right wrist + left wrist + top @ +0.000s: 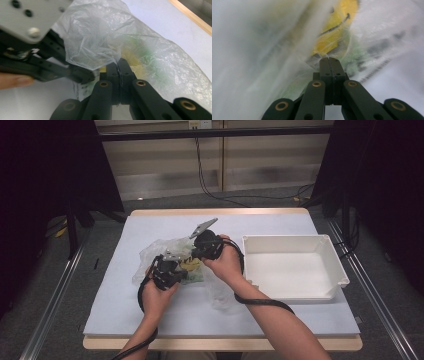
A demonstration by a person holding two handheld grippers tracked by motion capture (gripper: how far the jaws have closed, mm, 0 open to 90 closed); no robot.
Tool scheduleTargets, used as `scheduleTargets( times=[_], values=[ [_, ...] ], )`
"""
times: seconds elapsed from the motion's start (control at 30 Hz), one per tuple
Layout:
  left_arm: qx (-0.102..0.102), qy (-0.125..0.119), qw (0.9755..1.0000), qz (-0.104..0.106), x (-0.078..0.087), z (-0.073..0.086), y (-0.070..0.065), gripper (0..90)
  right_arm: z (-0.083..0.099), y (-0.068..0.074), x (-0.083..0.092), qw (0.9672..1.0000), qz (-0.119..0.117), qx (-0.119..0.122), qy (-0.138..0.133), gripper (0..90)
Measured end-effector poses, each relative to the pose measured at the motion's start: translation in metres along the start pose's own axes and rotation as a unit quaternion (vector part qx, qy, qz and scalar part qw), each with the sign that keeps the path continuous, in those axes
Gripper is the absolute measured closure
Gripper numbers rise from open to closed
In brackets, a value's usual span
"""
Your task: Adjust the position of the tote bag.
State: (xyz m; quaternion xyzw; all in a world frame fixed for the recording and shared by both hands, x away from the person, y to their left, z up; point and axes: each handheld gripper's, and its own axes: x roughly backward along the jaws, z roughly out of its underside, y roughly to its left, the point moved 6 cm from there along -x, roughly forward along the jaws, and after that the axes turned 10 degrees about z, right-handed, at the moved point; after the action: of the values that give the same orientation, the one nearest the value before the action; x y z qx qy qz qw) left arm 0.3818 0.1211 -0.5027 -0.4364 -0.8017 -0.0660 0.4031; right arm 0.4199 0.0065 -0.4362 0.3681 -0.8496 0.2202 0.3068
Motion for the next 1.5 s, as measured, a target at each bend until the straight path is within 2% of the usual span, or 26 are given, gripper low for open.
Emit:
scheduleTargets(
  times=[0.1, 0.13, 0.2, 0.27, 0.4, 0.47, 0.53, 0.63, 0.73, 0.8, 0.83, 0.9, 1.03, 1.27, 1.33, 1.4, 1.5],
  values=[
    [-0.008, 0.014, 0.9995, 0.027, 0.009, 0.004, -0.011, 90.0, 0.001, -0.005, 0.0, 0.9999, 0.006, -0.008, 0.002, 89.4],
    [-0.004, 0.007, 0.9994, 0.033, 0.012, 0.004, -0.014, 90.0, 0.001, -0.006, -0.001, 1.0, 0.006, -0.005, 0.001, 89.3],
    [-0.006, 0.011, 0.9987, 0.049, 0.019, 0.005, -0.018, 90.0, 0.003, -0.011, -0.001, 0.9999, 0.009, -0.004, 0.007, 89.4],
    [-0.01, 0.011, 0.9985, 0.053, 0.022, 0.006, -0.022, 90.0, 0.004, -0.015, -0.001, 0.9998, 0.014, -0.008, 0.01, 89.3],
    [-0.014, 0.027, 0.9974, 0.066, 0.027, 0.016, -0.028, 90.0, 0.006, -0.018, -0.002, 0.9997, 0.016, -0.012, 0.011, 89.4],
    [-0.006, 0.028, 0.9966, 0.078, 0.031, 0.021, -0.03, 90.0, 0.007, -0.018, -0.003, 0.9998, 0.015, -0.009, 0.012, 89.3],
    [-0.009, 0.037, 0.9964, 0.075, 0.035, 0.026, -0.029, 90.0, 0.008, -0.017, -0.004, 0.9997, 0.013, -0.011, 0.015, 89.4],
    [0.0, 0.035, 0.9961, 0.081, 0.04, 0.033, -0.028, 90.0, 0.011, -0.018, -0.006, 0.9997, 0.015, -0.01, 0.016, 89.3],
    [0.001, 0.039, 0.9963, 0.077, 0.043, 0.036, -0.027, 90.0, 0.014, -0.019, -0.007, 0.9996, 0.015, -0.012, 0.021, 89.3],
    [0.0, 0.036, 0.9965, 0.076, 0.045, 0.036, -0.028, 90.0, 0.016, -0.021, -0.007, 0.9995, 0.017, -0.014, 0.024, 89.3],
    [-0.005, 0.041, 0.9963, 0.075, 0.047, 0.036, -0.028, 90.0, 0.017, -0.021, -0.007, 0.9994, 0.018, -0.018, 0.024, 89.3],
    [0.001, 0.031, 0.9968, 0.073, 0.049, 0.035, -0.028, 90.0, 0.019, -0.022, -0.007, 0.9994, 0.018, -0.016, 0.024, 89.3],
    [-0.002, 0.032, 0.9971, 0.07, 0.053, 0.035, -0.029, 90.0, 0.02, -0.024, -0.007, 0.9992, 0.022, -0.017, 0.029, 89.4],
    [-0.009, 0.045, 0.9966, 0.069, 0.047, 0.038, -0.03, 90.0, 0.022, -0.036, -0.01, 0.9985, 0.028, -0.016, 0.045, 89.3],
    [-0.007, 0.046, 0.9963, 0.072, 0.047, 0.039, -0.028, 90.0, 0.021, -0.04, -0.011, 0.9984, 0.029, -0.019, 0.045, 89.3],
    [0.005, 0.043, 0.9961, 0.077, 0.048, 0.04, -0.028, 90.0, 0.02, -0.043, -0.011, 0.9981, 0.03, -0.023, 0.049, 89.3],
    [-0.004, 0.053, 0.9961, 0.071, 0.047, 0.041, -0.028, 90.0, 0.017, -0.05, -0.013, 0.9978, 0.032, -0.028, 0.051, 89.4]
  ],
)
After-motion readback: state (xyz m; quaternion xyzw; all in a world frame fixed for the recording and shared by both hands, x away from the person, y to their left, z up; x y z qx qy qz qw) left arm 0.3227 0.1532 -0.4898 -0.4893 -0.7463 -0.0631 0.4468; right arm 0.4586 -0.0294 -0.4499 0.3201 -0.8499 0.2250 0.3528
